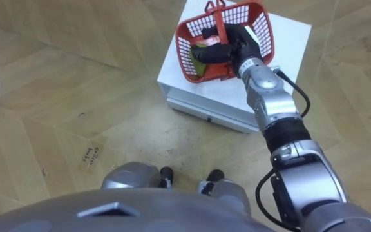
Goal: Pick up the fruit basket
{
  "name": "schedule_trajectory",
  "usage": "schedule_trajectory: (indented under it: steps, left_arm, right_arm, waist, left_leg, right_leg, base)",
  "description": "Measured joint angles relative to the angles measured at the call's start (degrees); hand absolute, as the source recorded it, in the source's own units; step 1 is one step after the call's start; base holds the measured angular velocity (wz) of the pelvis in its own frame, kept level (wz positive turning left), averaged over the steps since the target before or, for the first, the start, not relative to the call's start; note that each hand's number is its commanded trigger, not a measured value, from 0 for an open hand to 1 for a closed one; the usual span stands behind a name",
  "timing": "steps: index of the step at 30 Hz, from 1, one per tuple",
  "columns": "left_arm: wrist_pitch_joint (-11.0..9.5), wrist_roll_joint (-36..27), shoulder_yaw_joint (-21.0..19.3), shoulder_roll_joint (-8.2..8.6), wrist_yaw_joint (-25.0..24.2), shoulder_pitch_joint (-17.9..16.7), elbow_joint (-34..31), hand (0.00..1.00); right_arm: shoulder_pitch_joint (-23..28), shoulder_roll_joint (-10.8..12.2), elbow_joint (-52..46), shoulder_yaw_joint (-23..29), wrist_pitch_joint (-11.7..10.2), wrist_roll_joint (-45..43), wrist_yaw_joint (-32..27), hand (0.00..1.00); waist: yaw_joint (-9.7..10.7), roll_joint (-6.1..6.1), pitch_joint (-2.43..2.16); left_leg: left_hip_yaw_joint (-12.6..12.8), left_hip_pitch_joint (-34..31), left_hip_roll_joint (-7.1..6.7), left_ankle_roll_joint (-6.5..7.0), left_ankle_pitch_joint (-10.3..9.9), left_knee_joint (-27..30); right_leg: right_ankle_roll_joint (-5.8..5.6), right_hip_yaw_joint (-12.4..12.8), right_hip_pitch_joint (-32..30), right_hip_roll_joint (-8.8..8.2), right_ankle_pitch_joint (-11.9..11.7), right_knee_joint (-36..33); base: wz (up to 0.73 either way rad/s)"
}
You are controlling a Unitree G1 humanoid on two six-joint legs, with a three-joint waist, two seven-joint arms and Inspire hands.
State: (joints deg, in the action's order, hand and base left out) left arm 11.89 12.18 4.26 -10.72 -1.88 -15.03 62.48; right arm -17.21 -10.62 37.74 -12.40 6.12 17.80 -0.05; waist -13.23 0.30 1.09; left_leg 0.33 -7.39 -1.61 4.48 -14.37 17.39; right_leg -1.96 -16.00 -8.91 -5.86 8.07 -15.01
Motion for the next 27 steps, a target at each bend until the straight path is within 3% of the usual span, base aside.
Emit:
schedule_trajectory:
  steps: [4,27]
  left_arm:
    - [1.05,-0.09,0.56,0.16,-0.71,-0.75,-0.03,0.0]
    - [1.06,-0.17,1.71,1.03,-1.02,-0.63,0.0,0.0]
  right_arm:
    - [0.0,-0.01,0.09,0.15,-0.01,0.28,-0.71,0.0]
    - [0.0,0.13,0.83,0.15,-0.57,1.38,-2.03,0.0]
  waist:
    - [0.29,0.11,-0.07]
    - [2.34,0.41,-0.16]
  left_leg:
    - [-0.03,0.0,0.01,0.0,0.0,0.01]
    - [0.66,0.69,0.05,0.02,0.03,-0.34]
  right_leg:
    - [0.0,-0.11,0.01,-0.01,-0.01,0.0]
    - [-0.01,0.05,0.77,0.06,-0.01,0.06]
  base:
    - [0.0]
    - [0.0]
